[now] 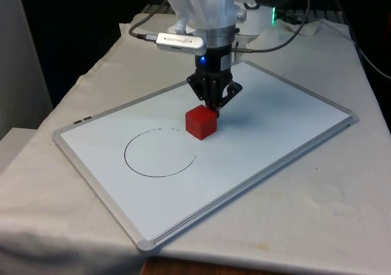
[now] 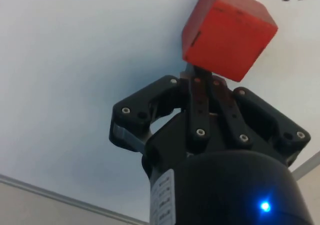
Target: Push the cube into the marked area.
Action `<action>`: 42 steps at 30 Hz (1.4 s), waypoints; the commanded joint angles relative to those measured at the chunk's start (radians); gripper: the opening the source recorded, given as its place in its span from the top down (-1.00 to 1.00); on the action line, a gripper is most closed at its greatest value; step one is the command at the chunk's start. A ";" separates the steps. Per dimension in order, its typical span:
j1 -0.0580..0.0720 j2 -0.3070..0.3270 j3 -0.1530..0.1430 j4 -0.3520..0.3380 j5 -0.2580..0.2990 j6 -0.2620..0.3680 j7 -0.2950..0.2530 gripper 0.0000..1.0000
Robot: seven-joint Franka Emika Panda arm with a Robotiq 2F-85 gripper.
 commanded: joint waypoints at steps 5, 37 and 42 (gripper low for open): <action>0.004 0.018 -0.021 0.022 -0.011 -0.011 0.026 0.99; 0.006 0.111 -0.060 0.183 -0.060 -0.060 0.174 0.99; 0.005 0.120 -0.072 0.205 -0.093 -0.073 0.209 0.99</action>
